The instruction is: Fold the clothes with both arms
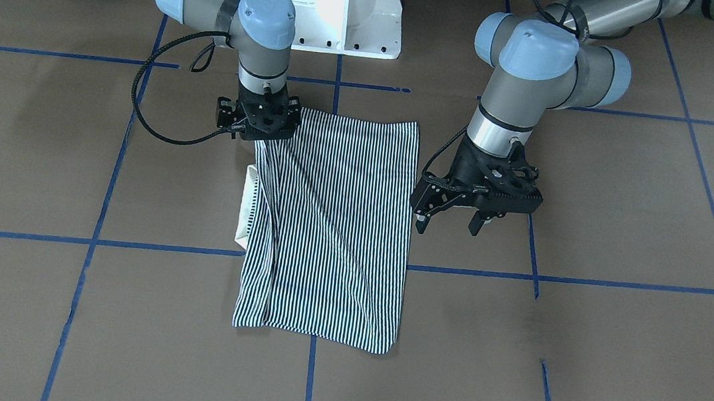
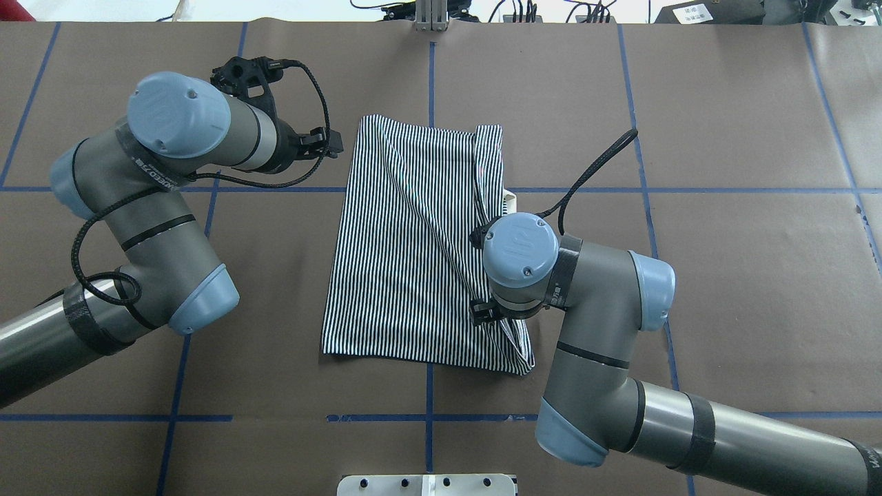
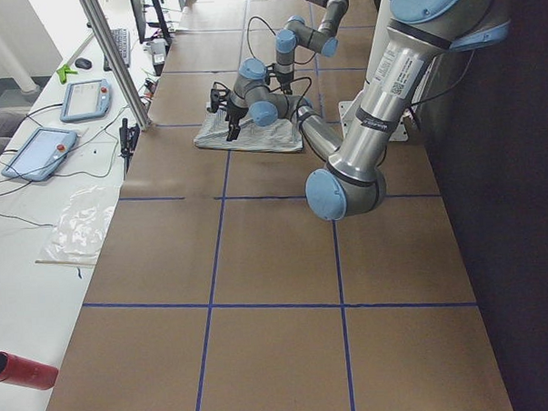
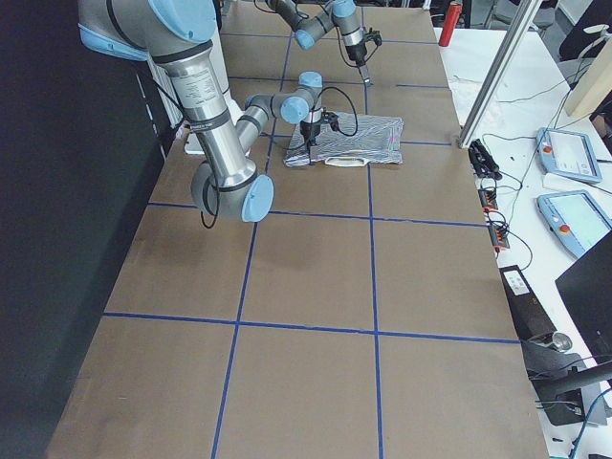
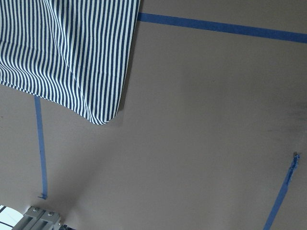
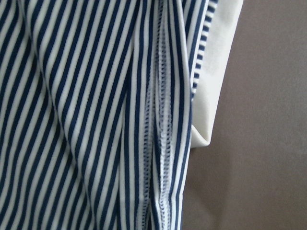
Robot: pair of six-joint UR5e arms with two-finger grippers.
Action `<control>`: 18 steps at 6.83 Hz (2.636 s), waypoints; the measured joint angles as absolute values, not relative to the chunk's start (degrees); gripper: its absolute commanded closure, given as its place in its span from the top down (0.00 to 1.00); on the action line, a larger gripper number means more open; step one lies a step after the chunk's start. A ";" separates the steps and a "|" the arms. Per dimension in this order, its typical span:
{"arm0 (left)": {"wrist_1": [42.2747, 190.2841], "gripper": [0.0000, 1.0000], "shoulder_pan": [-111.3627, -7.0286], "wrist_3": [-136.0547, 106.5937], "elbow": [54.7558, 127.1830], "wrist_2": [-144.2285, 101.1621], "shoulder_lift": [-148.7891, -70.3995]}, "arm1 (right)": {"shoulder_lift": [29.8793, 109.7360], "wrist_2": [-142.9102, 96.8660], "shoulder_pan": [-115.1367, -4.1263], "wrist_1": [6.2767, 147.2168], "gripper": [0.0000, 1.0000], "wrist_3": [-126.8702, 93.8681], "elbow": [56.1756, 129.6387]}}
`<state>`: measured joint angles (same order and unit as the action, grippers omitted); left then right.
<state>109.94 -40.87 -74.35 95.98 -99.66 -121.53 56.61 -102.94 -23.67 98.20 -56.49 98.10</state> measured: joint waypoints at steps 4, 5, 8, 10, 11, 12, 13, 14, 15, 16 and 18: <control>109.95 1.00 -40.84 -74.36 95.97 -99.67 -121.55 | 57.25 -102.92 -23.15 98.28 1.00 -56.44 97.34; 109.95 1.00 -40.81 -74.36 95.98 -99.67 -121.58 | 57.42 -102.98 -23.41 98.32 1.00 -56.43 97.32; 109.95 1.00 -40.78 -74.37 95.98 -99.67 -121.70 | 58.40 -103.02 -24.13 98.28 1.00 -56.39 97.38; 109.95 1.00 -40.78 -74.46 95.98 -99.67 -121.72 | 59.21 -102.96 -24.76 98.28 1.00 -56.30 97.59; 109.95 1.00 -40.76 -74.54 95.97 -99.67 -121.76 | 59.76 -103.09 -25.45 98.32 1.00 -56.06 97.71; 109.95 1.00 -40.72 -74.66 95.98 -99.67 -121.82 | 60.26 -103.18 -26.24 98.27 1.00 -55.32 97.77; 109.95 1.00 -40.68 -74.74 95.98 -99.67 -121.86 | 60.65 -103.21 -26.89 98.16 1.00 -54.51 97.81; 109.93 1.00 -40.64 -74.78 95.98 -99.67 -121.89 | 60.92 -103.29 -27.62 97.99 1.00 -54.09 97.81; 109.89 1.00 -40.59 -74.81 96.00 -99.67 -121.90 | 61.03 -103.36 -28.36 97.86 1.00 -53.90 97.81; 109.87 1.00 -40.55 -74.85 96.03 -99.65 -121.90 | 61.32 -103.35 -28.95 97.78 1.00 -53.66 97.80; 109.92 1.00 -40.52 -74.86 96.01 -99.65 -121.85 | 63.34 -103.21 -30.28 97.64 1.00 -52.18 98.40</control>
<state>109.92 -40.52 -74.86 96.01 -99.65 -121.85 63.34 -103.21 -30.28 97.64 -52.18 98.40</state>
